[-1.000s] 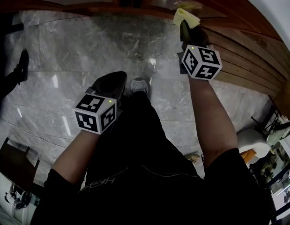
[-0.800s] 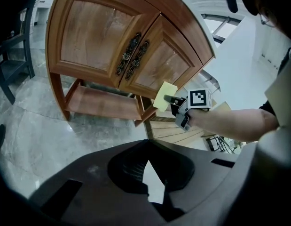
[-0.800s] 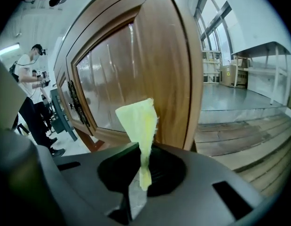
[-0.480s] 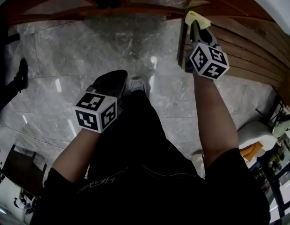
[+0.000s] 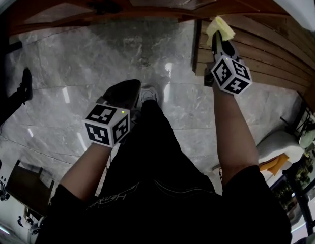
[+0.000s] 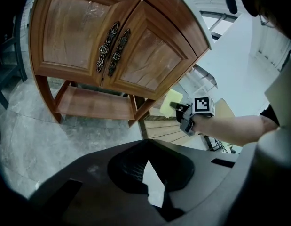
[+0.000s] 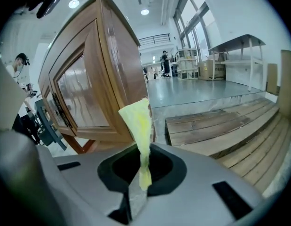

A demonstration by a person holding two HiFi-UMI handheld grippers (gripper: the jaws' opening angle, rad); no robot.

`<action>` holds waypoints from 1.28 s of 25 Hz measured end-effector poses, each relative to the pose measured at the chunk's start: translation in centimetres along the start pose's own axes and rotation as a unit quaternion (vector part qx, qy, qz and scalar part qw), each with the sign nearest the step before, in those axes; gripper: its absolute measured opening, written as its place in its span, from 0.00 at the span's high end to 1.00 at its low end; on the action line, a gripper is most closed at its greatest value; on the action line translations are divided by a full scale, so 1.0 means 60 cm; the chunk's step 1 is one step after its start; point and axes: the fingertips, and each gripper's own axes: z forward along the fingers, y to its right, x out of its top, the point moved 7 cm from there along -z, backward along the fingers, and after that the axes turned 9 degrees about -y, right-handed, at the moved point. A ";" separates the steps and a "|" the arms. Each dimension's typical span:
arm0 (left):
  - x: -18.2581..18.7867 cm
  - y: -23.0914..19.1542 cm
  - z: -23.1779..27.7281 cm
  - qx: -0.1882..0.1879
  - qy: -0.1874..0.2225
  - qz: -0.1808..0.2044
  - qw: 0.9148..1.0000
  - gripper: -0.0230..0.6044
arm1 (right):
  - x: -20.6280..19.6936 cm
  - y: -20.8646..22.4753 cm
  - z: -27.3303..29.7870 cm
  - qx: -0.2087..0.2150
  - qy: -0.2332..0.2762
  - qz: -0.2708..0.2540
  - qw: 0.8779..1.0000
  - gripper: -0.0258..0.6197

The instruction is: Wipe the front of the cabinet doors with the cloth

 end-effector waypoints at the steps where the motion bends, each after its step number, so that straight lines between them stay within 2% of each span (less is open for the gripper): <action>1: -0.001 0.004 0.000 -0.001 -0.001 0.004 1.000 0.95 | -0.009 -0.002 -0.011 0.007 -0.006 0.004 1.000 0.90; 4: -0.002 0.015 0.000 -0.002 -0.002 0.014 1.000 0.95 | -0.037 -0.022 -0.050 0.043 -0.029 0.021 0.998 0.90; 7: -0.007 0.025 -0.012 -0.004 0.015 0.005 1.000 0.95 | -0.060 -0.066 -0.099 0.106 -0.046 0.007 0.993 0.90; 11: -0.034 0.032 -0.057 -0.001 0.032 0.016 0.999 0.95 | -0.076 -0.153 -0.178 0.216 -0.081 -0.046 0.972 0.90; 15: -0.080 0.049 -0.145 0.010 0.041 0.027 0.999 0.95 | -0.070 -0.233 -0.291 0.281 -0.083 -0.069 0.954 0.90; 19: -0.098 0.095 -0.260 0.012 0.096 0.043 0.994 0.95 | -0.044 -0.290 -0.418 0.284 -0.054 -0.086 0.954 0.90; 21: -0.099 0.130 -0.320 -0.002 0.122 0.069 0.990 0.95 | -0.027 -0.317 -0.489 0.289 -0.033 -0.087 0.953 0.90; 24: -0.110 0.191 -0.418 -0.023 0.150 0.113 0.982 0.95 | -0.007 -0.359 -0.607 0.315 -0.009 -0.097 0.944 0.90; 28: -0.129 0.272 -0.551 -0.060 0.183 0.147 0.970 0.95 | 0.008 -0.408 -0.754 0.334 -0.003 -0.117 0.935 0.90; 32: -0.136 0.353 -0.658 -0.087 0.210 0.193 0.954 0.95 | 0.039 -0.446 -0.869 0.334 0.029 -0.123 0.934 0.90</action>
